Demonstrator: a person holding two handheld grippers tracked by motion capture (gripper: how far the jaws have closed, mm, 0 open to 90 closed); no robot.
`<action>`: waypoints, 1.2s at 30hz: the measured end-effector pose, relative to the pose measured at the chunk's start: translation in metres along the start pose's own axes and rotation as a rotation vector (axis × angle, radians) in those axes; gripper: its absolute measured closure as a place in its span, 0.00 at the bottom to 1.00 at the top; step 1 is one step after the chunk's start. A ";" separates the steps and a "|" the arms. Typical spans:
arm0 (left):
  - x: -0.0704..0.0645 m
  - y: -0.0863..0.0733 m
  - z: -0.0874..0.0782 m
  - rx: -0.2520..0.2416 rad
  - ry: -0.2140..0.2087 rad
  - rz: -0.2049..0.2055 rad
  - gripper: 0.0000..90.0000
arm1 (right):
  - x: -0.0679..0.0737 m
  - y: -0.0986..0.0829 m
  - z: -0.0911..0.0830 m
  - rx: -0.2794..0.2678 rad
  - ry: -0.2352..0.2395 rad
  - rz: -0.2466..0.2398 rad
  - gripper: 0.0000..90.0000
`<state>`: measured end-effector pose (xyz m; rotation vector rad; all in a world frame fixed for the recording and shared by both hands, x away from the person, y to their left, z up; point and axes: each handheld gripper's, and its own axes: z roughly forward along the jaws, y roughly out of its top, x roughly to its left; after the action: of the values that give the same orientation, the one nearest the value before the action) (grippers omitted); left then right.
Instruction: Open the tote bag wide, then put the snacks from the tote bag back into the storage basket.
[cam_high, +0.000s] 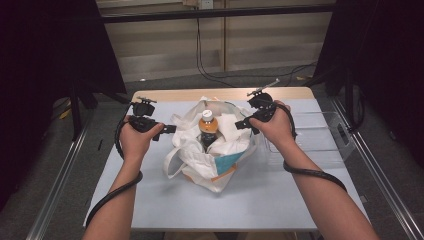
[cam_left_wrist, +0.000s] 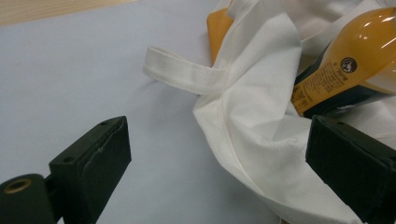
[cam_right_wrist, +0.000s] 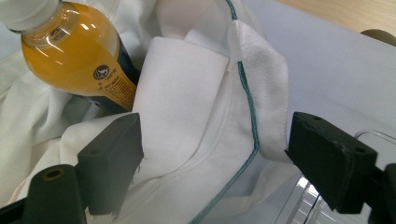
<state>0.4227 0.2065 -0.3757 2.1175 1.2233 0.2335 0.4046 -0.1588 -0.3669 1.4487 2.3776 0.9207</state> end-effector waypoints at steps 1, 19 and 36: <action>0.000 -0.001 -0.001 0.005 -0.001 0.004 0.07 | 0.000 0.001 -0.001 0.003 -0.002 0.000 0.20; 0.008 -0.016 -0.005 0.011 0.003 -0.006 0.06 | -0.004 0.001 -0.004 0.017 -0.016 -0.003 0.15; 0.015 -0.036 -0.009 0.013 0.025 -0.030 0.06 | 0.011 0.009 -0.007 0.003 0.005 -0.049 0.15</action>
<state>0.4015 0.2351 -0.3935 2.1123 1.2732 0.2402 0.4021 -0.1493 -0.3547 1.3838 2.4079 0.9095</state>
